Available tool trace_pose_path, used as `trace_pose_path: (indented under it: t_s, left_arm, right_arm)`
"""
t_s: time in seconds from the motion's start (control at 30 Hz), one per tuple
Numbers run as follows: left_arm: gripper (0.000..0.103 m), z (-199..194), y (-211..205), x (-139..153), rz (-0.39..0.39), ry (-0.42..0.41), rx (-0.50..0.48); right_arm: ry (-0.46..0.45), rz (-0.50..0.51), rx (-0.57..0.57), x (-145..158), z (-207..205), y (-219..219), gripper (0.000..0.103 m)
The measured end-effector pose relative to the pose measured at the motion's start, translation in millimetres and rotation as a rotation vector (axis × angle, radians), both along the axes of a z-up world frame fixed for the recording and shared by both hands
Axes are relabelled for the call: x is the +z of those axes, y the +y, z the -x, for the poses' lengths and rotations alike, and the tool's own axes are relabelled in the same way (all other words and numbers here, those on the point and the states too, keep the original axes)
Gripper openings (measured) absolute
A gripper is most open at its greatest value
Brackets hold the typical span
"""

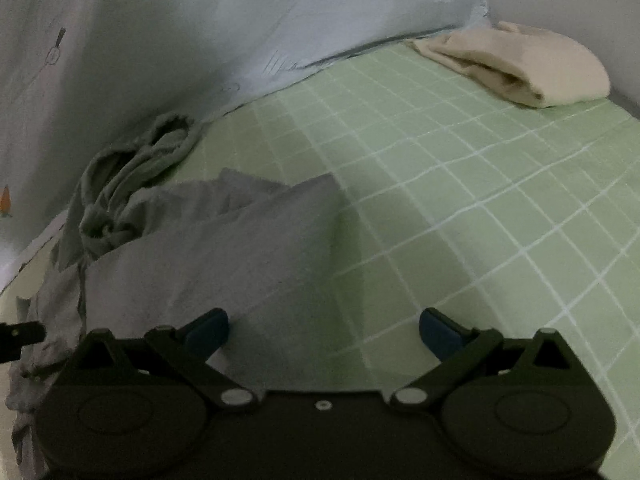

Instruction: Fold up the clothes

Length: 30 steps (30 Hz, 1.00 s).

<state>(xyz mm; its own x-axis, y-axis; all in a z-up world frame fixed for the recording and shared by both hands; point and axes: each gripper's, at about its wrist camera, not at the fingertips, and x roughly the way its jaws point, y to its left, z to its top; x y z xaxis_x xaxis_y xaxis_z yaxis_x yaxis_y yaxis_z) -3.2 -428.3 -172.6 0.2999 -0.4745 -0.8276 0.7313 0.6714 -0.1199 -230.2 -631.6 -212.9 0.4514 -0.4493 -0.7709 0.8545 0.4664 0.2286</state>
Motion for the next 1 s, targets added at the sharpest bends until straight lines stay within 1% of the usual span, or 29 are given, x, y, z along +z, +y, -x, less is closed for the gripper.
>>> trace_pose_path:
  t_s: [0.03,0.07,0.1,0.17,0.23,0.27,0.33,0.5,0.63,0.7,0.73,0.77,0.87,1.0]
  left_arm:
    - [0.062,1.8,-0.3,-0.9,0.003,0.003,-0.005]
    - [0.051,3.2,0.0,-1.5,0.003,0.002,-0.009]
    - [0.036,5.0,0.0,-2.5,-0.006,-0.007,-0.009]
    - [0.019,6.6,0.8,-3.8,-0.022,-0.023,-0.006]
    - [0.014,3.4,4.5,-2.8,-0.01,-0.015,0.01]
    - [0.012,0.5,7.4,-1.5,0.007,0.0,0.022]
    - [0.01,-1.3,12.7,5.2,0.035,0.001,0.037]
    - [0.01,6.7,29.4,36.4,0.103,-0.046,0.06]
    - [0.01,17.0,42.0,63.4,0.147,-0.127,0.052]
    - [0.009,18.3,47.9,75.8,0.172,-0.161,0.067]
    - [0.009,17.6,51.0,82.4,0.187,-0.178,0.082]
    - [0.004,16.6,54.1,89.1,0.203,-0.195,0.098]
    - [0.004,11.8,64.3,110.3,0.25,-0.241,0.141]
    - [0.004,2.6,79.7,129.9,0.292,-0.285,0.203]
  right_arm:
    - [0.008,0.005,0.008,-0.5,-2.0,0.9,0.103]
    - [0.017,0.011,0.017,-0.9,-4.0,1.8,0.103]
    - [0.024,0.015,0.019,-1.0,-5.1,3.1,0.103]
    - [0.031,0.018,0.021,-1.2,-6.1,5.0,0.103]
    - [0.027,0.013,0.023,-0.5,-5.0,6.1,0.103]
    - [0.025,0.008,0.022,-0.2,-4.2,6.8,0.103]
    - [0.022,0.011,0.02,2.1,-2.0,9.6,0.103]
    - [0.014,0.019,0.014,8.0,3.5,16.8,0.103]
    - [0.004,0.033,0.037,13.3,3.4,24.7,0.103]
    - [0.003,0.042,0.056,15.6,1.9,29.5,0.103]
    - [0.002,0.047,0.067,16.7,1.1,31.9,0.103]
    - [0.002,0.052,0.079,17.8,0.2,34.4,0.103]
    - [0.003,0.069,0.121,20.7,-4.5,43.5,0.103]
    - [0.017,0.089,0.176,22.7,-11.5,52.4,0.103]
